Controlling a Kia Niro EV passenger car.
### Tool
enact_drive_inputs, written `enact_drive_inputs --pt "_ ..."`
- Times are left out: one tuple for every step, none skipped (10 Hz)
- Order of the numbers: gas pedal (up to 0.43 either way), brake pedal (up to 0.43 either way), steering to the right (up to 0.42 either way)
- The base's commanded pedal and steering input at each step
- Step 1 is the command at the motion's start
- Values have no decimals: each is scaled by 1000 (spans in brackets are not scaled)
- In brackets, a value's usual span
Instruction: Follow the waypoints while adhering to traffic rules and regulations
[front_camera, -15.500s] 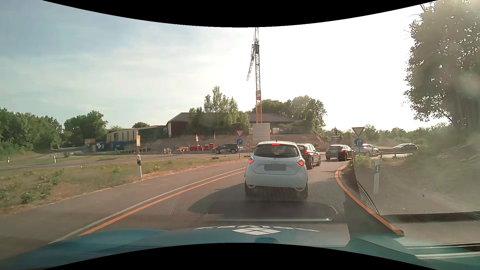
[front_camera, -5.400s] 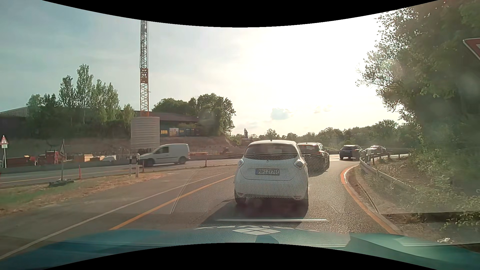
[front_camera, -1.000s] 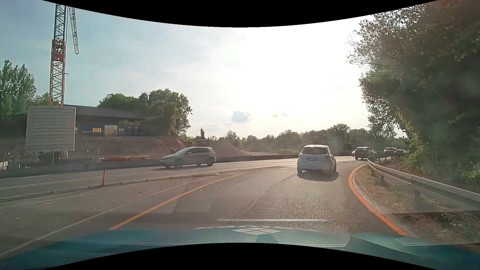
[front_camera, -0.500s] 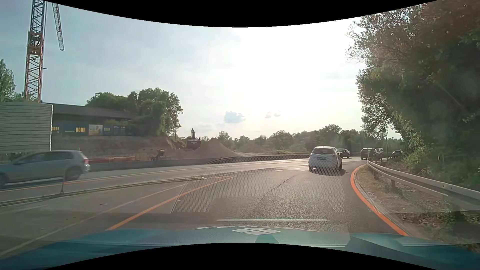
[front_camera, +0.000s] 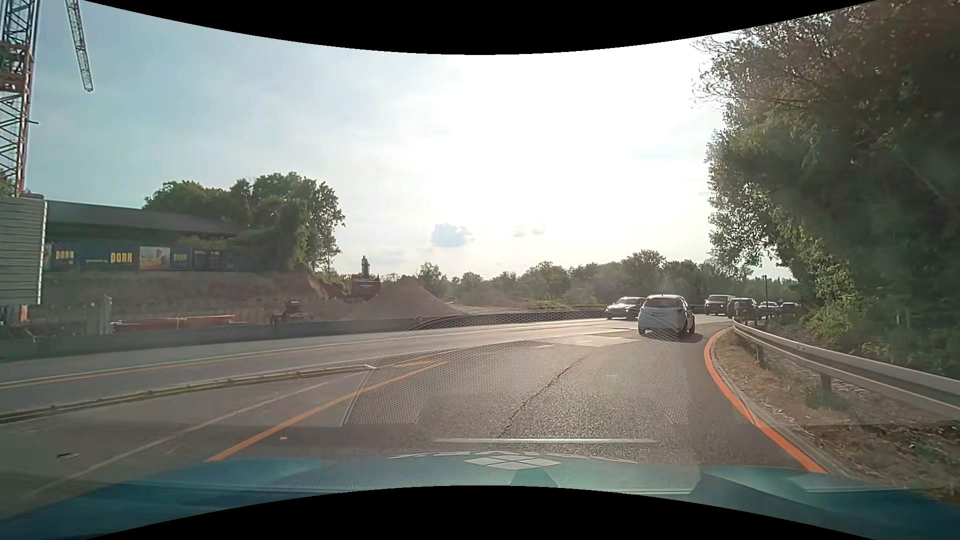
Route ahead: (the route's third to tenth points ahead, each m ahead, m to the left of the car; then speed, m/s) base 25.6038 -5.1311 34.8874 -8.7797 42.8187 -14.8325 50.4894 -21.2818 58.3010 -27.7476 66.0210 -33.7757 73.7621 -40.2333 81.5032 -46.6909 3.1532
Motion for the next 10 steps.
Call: enact_drive_inputs --pt "197 0 106" --pt "197 0 106" --pt "197 0 106" --pt "197 0 106" --pt "209 0 106" --pt "209 0 105" --pt "209 0 106" --pt "209 0 106" --pt "209 0 106" --pt "240 0 101"
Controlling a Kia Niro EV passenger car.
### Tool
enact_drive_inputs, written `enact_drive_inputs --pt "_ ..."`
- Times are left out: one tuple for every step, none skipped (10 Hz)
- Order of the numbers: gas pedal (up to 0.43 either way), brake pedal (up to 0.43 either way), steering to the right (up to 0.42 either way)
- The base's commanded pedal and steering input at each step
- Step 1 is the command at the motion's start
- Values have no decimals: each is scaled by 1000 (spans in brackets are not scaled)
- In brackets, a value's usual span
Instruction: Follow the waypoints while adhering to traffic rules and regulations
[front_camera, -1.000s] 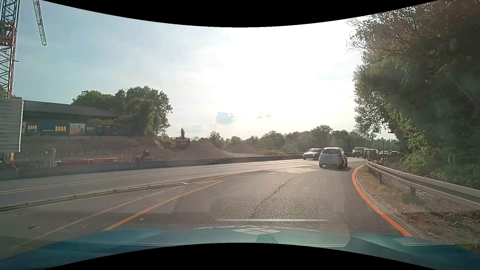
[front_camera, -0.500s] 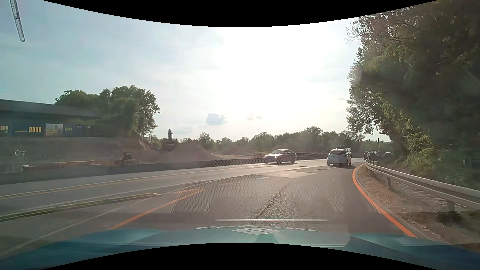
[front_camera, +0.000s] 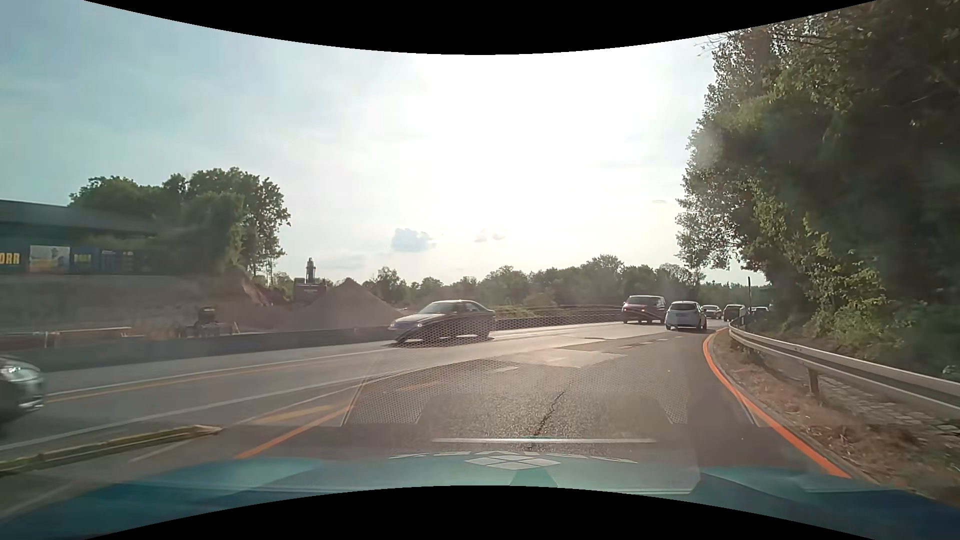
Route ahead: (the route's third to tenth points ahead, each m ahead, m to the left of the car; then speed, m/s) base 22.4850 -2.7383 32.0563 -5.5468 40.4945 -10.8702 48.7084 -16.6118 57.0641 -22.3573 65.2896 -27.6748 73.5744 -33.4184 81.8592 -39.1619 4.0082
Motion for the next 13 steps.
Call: enact_drive_inputs --pt "268 0 94" --pt "280 0 91" --pt "331 0 104" --pt "378 0 115" --pt "398 0 127" --pt "398 0 133" --pt "409 0 133" --pt "441 0 133" --pt "441 0 133" --pt "441 0 134" --pt "449 0 134" --pt "469 0 134" --pt "488 0 133"
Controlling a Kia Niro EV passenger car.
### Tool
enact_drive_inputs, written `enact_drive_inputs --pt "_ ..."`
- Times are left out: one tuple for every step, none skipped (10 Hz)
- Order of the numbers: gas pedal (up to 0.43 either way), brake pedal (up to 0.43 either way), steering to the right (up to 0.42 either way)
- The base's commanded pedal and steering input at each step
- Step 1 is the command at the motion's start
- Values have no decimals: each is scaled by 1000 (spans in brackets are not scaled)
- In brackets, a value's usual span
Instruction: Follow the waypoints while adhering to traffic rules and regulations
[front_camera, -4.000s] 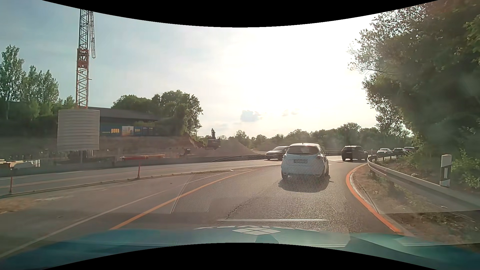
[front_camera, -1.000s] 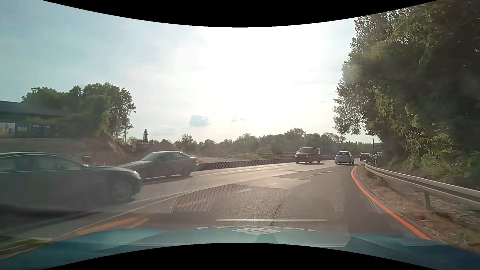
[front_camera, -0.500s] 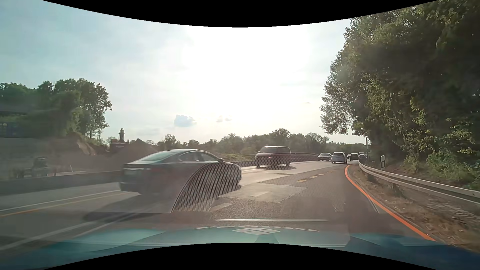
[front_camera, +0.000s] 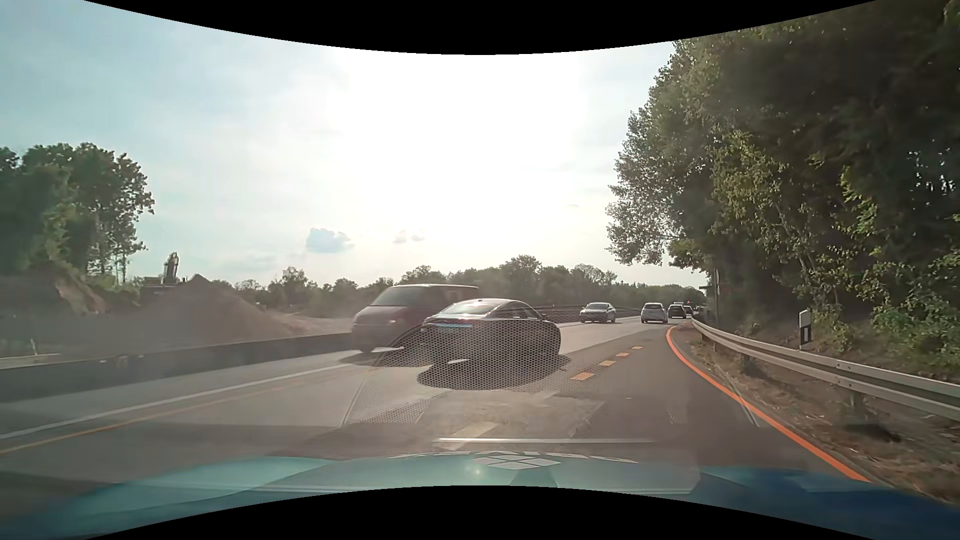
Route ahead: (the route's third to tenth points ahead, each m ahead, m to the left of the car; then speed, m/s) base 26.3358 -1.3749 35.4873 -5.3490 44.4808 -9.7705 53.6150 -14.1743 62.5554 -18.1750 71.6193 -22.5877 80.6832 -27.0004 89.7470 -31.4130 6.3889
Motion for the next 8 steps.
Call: enact_drive_inputs --pt "488 0 132" --pt "488 0 125" --pt "480 0 115" --pt "480 0 105" --pt "469 0 103" --pt "461 0 99" --pt "441 0 89" --pt "429 0 87"
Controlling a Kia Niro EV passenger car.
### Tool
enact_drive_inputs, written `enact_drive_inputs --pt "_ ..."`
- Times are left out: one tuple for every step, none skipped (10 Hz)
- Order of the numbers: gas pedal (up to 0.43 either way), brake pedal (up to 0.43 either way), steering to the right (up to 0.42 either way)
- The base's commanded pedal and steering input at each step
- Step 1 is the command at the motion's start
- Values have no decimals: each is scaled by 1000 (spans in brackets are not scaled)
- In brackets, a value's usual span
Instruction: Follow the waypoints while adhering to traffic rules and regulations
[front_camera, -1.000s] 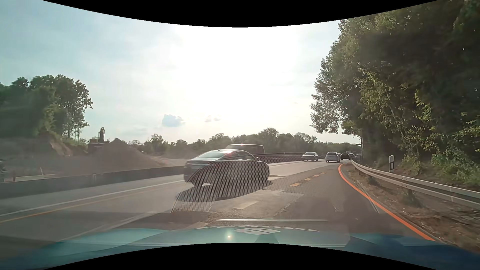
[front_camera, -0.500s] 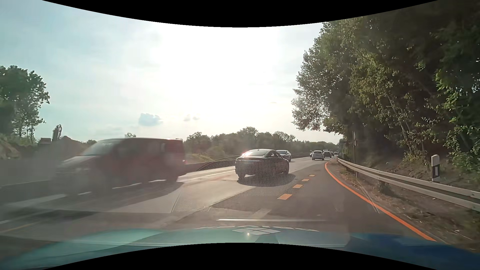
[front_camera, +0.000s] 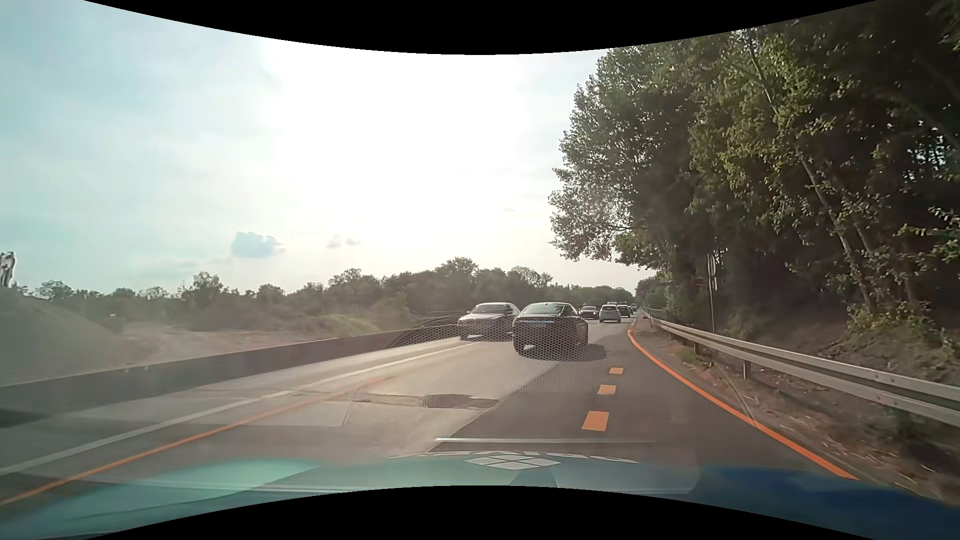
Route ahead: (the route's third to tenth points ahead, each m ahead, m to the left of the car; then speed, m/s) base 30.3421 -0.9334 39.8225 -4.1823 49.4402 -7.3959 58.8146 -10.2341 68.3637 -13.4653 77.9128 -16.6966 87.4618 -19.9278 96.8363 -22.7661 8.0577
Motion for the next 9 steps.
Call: enact_drive_inputs --pt "409 0 85" --pt "378 0 80" --pt "331 0 80" --pt "240 0 80" --pt "189 0 80" --pt "189 0 82" --pt "189 0 82" --pt "189 0 81" --pt "189 0 79"
